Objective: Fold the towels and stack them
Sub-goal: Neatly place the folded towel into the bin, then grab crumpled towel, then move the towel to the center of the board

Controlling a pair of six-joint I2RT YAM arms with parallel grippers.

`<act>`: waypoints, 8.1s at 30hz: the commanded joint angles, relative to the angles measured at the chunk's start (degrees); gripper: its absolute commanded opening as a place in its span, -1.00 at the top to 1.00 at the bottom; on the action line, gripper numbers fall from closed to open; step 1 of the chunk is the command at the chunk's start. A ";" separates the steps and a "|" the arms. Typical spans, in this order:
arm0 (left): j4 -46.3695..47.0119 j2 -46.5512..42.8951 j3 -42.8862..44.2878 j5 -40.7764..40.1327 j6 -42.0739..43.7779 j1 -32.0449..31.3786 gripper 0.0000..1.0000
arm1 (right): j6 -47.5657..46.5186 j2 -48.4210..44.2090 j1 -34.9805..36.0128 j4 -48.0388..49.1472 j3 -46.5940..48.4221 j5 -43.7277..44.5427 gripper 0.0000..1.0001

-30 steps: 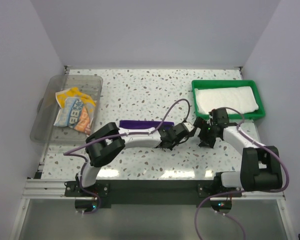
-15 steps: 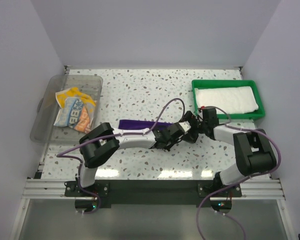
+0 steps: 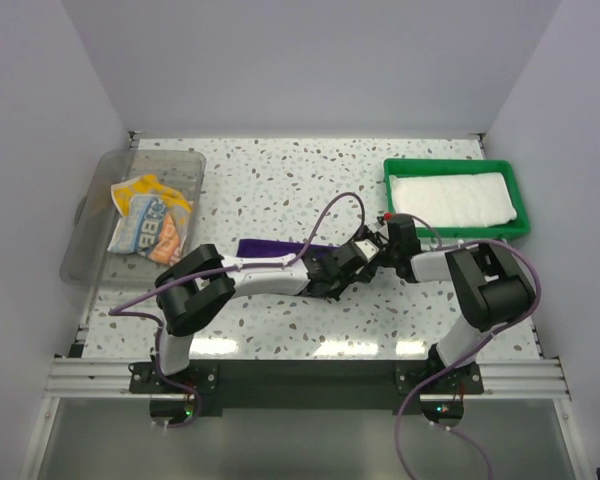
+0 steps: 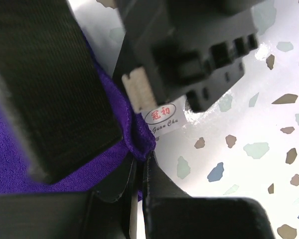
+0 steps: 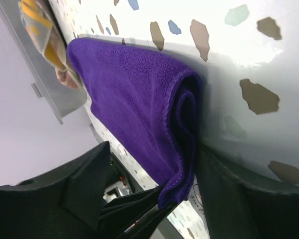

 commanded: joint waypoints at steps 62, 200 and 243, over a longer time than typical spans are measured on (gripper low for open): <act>3.30 -39.00 -29.18 0.29 -0.49 38.84 -1.00 | -67.96 16.12 -16.44 -68.40 77.85 66.66 1.00; 11.30 -37.20 -0.49 6.10 -9.96 28.03 0.84 | -47.22 -25.45 -0.45 -60.22 35.67 34.50 -0.97; 10.42 -0.42 10.09 21.03 7.50 23.63 -0.24 | -44.06 8.38 -1.68 -43.34 39.10 22.81 -0.08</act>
